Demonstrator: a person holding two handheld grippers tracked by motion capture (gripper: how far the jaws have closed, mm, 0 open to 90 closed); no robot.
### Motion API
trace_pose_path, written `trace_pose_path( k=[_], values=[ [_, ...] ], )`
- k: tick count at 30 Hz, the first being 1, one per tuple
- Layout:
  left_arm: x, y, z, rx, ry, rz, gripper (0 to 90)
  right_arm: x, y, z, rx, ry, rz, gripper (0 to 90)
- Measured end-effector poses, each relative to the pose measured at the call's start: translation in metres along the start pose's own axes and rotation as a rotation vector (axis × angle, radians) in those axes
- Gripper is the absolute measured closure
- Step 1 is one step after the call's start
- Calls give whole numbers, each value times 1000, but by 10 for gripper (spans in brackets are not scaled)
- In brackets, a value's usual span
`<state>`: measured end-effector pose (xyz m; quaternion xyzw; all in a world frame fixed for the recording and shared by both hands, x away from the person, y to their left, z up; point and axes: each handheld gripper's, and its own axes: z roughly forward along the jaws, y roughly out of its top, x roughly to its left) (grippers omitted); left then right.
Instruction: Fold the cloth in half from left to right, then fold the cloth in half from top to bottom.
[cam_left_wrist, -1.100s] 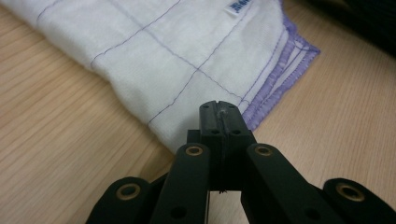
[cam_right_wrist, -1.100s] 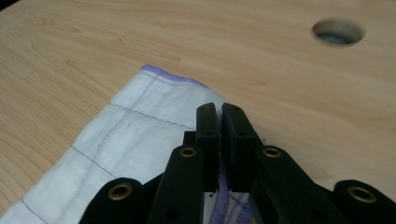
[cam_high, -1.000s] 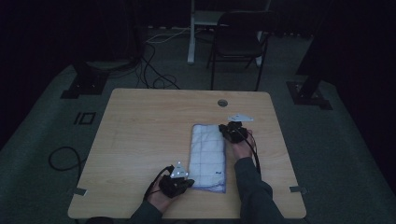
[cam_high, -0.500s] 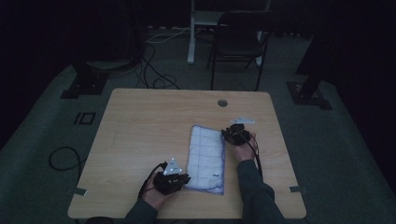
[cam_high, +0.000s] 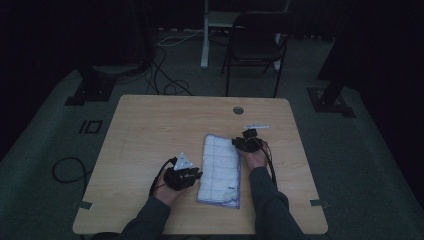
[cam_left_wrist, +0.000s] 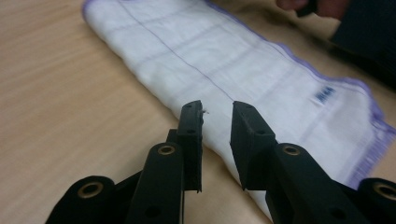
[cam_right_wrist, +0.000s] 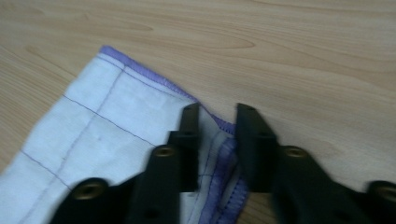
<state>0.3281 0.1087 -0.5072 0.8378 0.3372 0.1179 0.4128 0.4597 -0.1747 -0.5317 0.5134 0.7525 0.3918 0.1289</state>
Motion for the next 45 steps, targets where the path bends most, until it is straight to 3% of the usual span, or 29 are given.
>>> trace_pose_path(
  k=[7,8,11,12,17,28,29,35,41,45],
  values=[
    [13,12,5,-24,30,-9,721,5,4,-10,-80,-48,-31,830],
    [19,15,9,-30,37,-13,720,6,6,-15,-116,-85,-37,769],
    [21,17,11,-32,41,-18,719,5,7,-19,-133,-91,-30,760],
    [29,21,18,-34,57,-33,718,3,8,-21,-131,-98,-32,716],
    [41,31,31,-48,76,-54,710,-4,6,-20,-115,-104,-5,660],
    [56,49,55,-49,106,-88,670,-8,3,-14,-94,-101,30,633],
    [62,52,63,-44,118,-113,663,-9,2,-11,-84,-101,38,618],
    [70,58,77,-35,127,-148,637,-11,1,-5,-73,-84,71,593],
    [77,62,90,-21,150,-187,613,-10,1,0,-57,-86,77,582],
    [79,62,95,-8,156,-192,611,-8,0,3,-36,-88,67,579]
  ],
)
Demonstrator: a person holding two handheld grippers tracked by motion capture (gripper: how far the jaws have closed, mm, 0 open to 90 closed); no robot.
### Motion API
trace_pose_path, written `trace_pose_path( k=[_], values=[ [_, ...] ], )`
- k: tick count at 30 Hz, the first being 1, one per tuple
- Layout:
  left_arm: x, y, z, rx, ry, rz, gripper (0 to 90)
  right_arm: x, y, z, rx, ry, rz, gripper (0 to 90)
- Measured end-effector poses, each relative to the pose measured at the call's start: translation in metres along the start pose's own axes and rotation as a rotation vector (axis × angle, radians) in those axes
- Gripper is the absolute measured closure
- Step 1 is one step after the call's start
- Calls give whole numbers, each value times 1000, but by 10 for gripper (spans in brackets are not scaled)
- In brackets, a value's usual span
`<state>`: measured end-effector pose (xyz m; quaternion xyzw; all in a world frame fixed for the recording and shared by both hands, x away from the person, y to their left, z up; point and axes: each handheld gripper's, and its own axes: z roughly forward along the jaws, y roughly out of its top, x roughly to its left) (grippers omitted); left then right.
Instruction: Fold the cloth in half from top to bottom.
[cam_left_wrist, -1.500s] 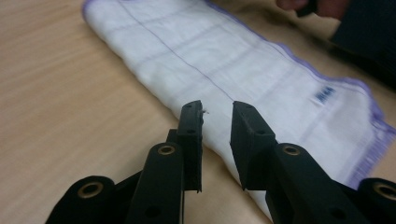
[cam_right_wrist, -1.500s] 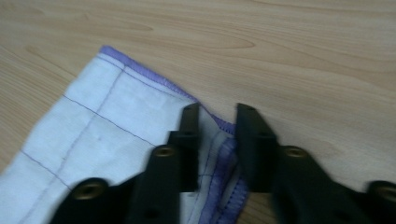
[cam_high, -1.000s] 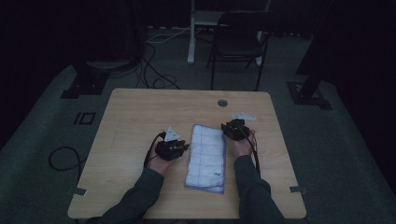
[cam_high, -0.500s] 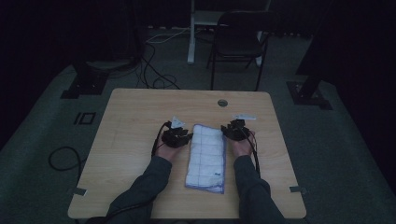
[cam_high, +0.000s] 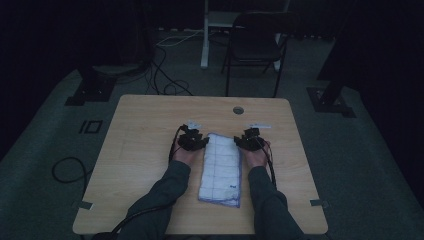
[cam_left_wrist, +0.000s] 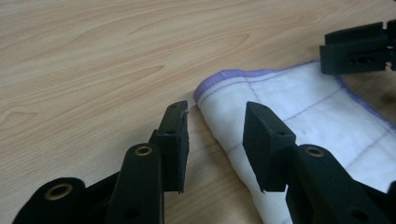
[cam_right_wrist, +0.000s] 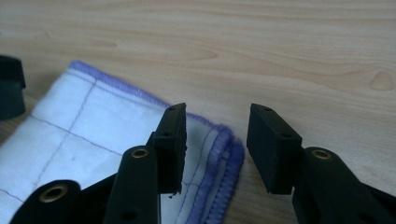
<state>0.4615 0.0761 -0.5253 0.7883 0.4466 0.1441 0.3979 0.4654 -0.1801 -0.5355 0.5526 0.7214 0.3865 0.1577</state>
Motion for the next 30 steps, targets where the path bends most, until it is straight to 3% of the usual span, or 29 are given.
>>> trace_pose_path(
  k=[5,9,13,22,25,28,30],
  values=[
    [-2,3,9,28,9,6,608,2,-3,4,36,-13,-47,573],
    [-3,1,14,37,10,-14,608,4,-4,3,46,-18,-52,567],
    [-5,-1,21,51,20,-13,608,10,-6,1,59,-53,-116,563],
    [-2,7,30,55,14,-10,590,13,-6,-1,83,-73,-126,617],
    [-2,8,31,58,19,-9,622,14,-5,-1,87,-66,-128,656],
    [-1,12,32,89,-11,-38,725,15,-3,0,97,-52,-132,771],
    [-1,13,32,106,-19,-32,788,17,-3,1,95,-49,-139,814]
  ],
)
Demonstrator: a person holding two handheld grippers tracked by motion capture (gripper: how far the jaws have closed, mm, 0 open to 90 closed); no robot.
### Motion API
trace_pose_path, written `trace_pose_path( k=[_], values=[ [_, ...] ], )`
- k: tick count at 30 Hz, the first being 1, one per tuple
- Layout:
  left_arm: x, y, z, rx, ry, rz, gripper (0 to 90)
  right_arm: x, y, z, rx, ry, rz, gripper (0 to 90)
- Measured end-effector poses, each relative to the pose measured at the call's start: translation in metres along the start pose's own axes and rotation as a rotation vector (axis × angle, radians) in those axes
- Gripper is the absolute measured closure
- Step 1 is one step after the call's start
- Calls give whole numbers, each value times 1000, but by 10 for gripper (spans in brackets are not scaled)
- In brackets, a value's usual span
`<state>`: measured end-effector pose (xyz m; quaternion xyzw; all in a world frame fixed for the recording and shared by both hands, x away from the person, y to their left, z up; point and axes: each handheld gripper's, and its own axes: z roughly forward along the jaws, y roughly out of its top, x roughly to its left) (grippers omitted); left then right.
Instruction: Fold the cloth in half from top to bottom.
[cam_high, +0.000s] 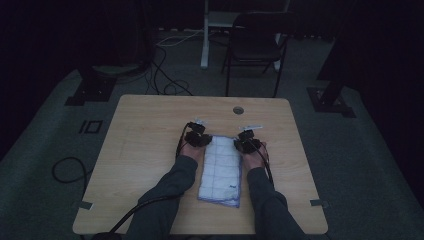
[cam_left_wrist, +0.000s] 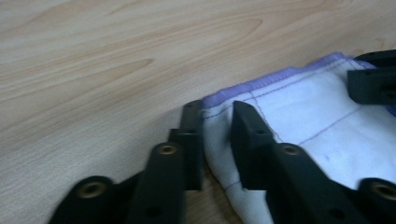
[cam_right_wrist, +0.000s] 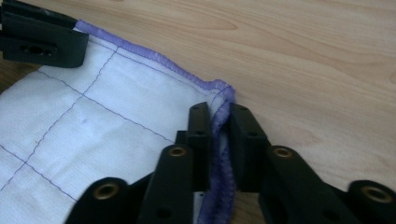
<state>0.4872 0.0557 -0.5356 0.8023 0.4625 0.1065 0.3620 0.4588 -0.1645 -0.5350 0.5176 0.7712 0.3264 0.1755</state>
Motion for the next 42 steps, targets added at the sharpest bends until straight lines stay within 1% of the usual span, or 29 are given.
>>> trace_pose_path(
  k=[1,2,3,5,6,7,8,10,11,12,13,15,18,20,31,37,42],
  values=[
    [0,0,0,0,0,0,808,0,0,0,0,0,0,814],
    [1,1,-1,18,-8,2,823,2,1,1,-4,-7,-12,831],
    [1,3,-1,28,-9,-4,832,1,2,2,-7,-6,-14,835],
    [0,4,-2,36,-1,3,858,0,3,3,-14,5,-4,840],
    [-1,5,-4,41,13,22,864,-1,4,4,-19,13,0,840],
    [-1,5,-4,41,13,22,866,-1,4,4,-19,13,0,840],
    [1,6,-7,29,11,21,867,-3,5,4,-27,25,14,841],
    [2,6,-9,19,17,14,868,-2,7,2,-39,30,13,842],
    [2,6,-9,19,17,14,869,-2,7,2,-39,30,13,842],
    [3,5,-11,15,25,20,868,0,9,0,-56,34,6,842],
    [3,5,-11,15,25,20,869,0,9,0,-56,34,6,842],
    [4,6,-15,-8,25,11,869,0,12,-2,-76,45,4,841],
    [3,9,-20,-29,32,15,870,0,14,-4,-89,55,15,841],
    [2,11,-22,-42,35,18,870,0,16,-6,-95,53,12,842],
    [1,16,-30,-64,32,28,871,-1,21,-14,-123,56,5,841],
    [0,21,-36,-86,21,20,871,-2,24,-17,-137,57,4,840],
    [-1,25,-40,-100,15,27,871,-3,27,-21,-152,57,7,840]
  ],
)
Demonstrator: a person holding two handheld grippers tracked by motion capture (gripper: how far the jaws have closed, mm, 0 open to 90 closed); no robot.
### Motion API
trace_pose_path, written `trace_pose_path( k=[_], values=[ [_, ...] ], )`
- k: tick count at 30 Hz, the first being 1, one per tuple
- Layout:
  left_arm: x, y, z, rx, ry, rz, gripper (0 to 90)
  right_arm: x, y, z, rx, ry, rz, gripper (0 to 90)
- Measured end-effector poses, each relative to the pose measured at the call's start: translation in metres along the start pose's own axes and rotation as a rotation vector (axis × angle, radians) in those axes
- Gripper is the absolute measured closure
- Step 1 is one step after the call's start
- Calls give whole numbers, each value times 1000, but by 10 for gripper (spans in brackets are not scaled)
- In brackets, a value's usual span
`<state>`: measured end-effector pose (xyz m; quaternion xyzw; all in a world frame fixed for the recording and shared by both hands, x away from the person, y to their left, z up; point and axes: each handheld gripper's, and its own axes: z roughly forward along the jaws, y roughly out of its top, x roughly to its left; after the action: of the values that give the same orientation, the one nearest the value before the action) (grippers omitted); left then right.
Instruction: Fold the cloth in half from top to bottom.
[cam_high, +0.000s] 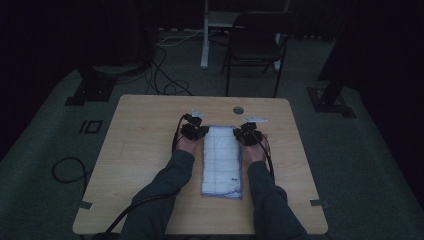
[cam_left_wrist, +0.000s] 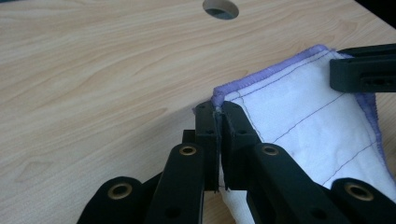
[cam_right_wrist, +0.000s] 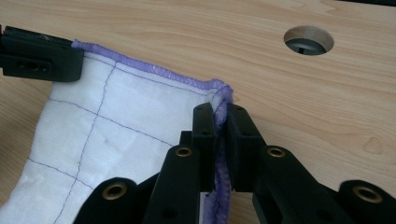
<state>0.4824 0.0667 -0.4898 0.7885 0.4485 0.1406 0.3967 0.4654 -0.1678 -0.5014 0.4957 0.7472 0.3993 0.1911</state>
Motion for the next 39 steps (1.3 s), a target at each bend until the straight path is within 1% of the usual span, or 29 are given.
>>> trace_pose_path(
  k=[8,14,24,28,33,39],
  values=[
    [-3,5,-5,-20,-7,9,871,-1,2,-5,-15,0,4,841],
    [-3,6,-10,-40,-15,7,871,0,6,-10,-31,2,-7,841],
    [-4,8,-24,-84,-39,10,871,5,11,-21,-58,10,-30,841],
    [-6,7,-29,-96,-47,18,870,7,11,-26,-71,17,-33,841],
    [-8,4,-36,-120,-66,8,870,8,9,-32,-85,22,-36,841],
    [-10,1,-43,-132,-73,21,870,11,7,-40,-96,30,-50,840]
  ],
)
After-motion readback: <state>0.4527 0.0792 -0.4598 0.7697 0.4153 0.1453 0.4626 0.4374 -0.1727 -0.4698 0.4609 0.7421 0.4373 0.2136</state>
